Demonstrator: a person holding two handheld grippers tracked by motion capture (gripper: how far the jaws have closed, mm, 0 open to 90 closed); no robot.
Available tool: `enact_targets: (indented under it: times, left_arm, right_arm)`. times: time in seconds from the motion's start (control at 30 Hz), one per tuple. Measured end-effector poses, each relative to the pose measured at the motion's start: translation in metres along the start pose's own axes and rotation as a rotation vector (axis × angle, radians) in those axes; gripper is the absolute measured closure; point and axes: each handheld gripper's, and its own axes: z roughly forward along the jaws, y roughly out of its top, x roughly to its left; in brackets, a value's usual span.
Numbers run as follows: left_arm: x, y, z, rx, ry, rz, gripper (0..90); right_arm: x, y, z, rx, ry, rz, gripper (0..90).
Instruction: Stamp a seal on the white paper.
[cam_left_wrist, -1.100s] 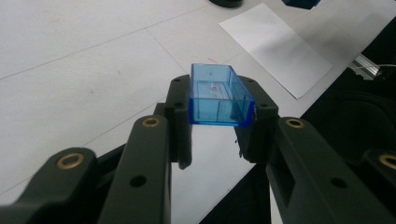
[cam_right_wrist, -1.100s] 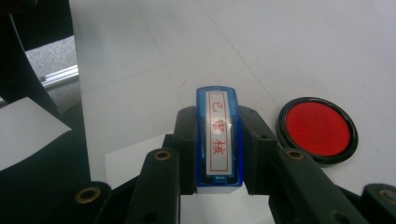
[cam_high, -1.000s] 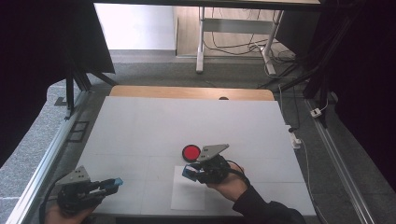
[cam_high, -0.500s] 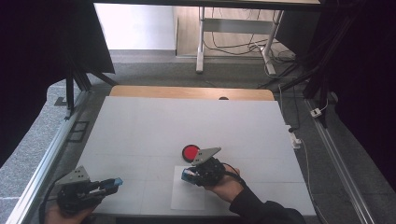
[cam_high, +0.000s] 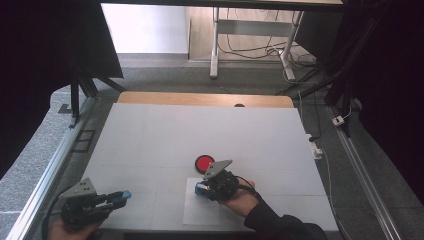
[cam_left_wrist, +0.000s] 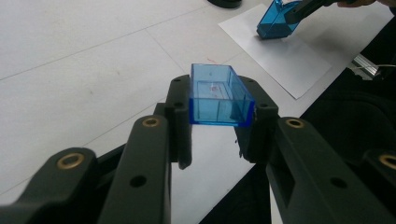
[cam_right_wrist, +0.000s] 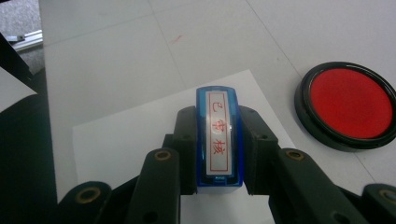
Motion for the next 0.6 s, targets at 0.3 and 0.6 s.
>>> enact_targets:
  times: [0.3,0.6]
  left_arm:
    - [0.0000,0.0000,0.0002,0.001,0.000,0.000,68.6]
    - [-0.0001,0.0000,0.0002,0.001,0.001,-0.001,68.6]
  right_arm:
    - [-0.0012,-0.0018,0.0041,0.017,-0.004,-0.007,70.9]
    - [0.0069,-0.0025,0.0040,0.026,-0.053,-0.052,71.2]
